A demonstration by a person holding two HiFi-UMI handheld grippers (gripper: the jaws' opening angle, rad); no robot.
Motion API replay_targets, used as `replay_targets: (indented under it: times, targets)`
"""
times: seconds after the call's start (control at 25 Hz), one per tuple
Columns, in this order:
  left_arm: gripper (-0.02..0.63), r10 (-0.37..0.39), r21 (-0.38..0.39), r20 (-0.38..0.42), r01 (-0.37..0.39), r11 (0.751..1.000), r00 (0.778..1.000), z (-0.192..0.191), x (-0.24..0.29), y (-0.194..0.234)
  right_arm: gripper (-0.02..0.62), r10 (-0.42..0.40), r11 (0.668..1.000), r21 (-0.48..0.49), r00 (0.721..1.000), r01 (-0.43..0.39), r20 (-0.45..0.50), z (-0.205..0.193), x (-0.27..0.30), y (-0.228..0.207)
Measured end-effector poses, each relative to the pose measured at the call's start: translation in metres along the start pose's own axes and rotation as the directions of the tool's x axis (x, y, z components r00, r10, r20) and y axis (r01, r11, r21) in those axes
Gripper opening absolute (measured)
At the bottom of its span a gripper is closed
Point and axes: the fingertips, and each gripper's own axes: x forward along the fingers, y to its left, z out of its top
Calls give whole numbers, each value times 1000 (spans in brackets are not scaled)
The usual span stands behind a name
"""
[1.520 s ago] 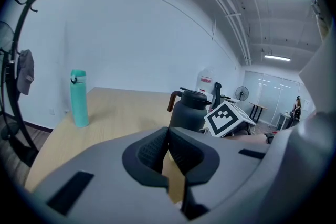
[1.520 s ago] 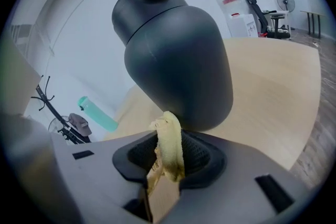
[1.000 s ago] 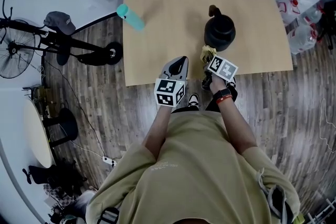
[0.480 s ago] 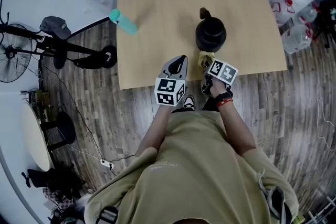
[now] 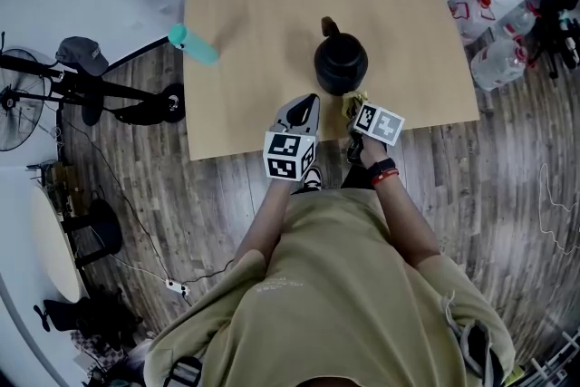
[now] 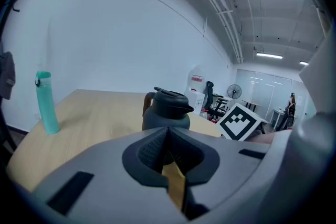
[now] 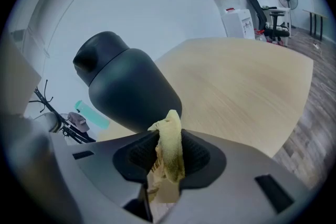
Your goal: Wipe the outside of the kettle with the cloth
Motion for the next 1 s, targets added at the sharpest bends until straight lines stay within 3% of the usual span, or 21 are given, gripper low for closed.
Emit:
replay_targets:
  times: [0.68,0.84,1.0]
  targets:
    - [25,82,-51,47,-79,996,996,22,23,-13,123,-55,983,-174,998,52,-13,48,8,-38]
    - [25,102,-56,61,-99,994,993,36,20,-10,121,-31,975,-218,999,34,14,69,-6,-33]
    - [25,122,-48,88,-118,992,989,62,15,-9,121,28,957,-290,994,3,103,107,-35,-15]
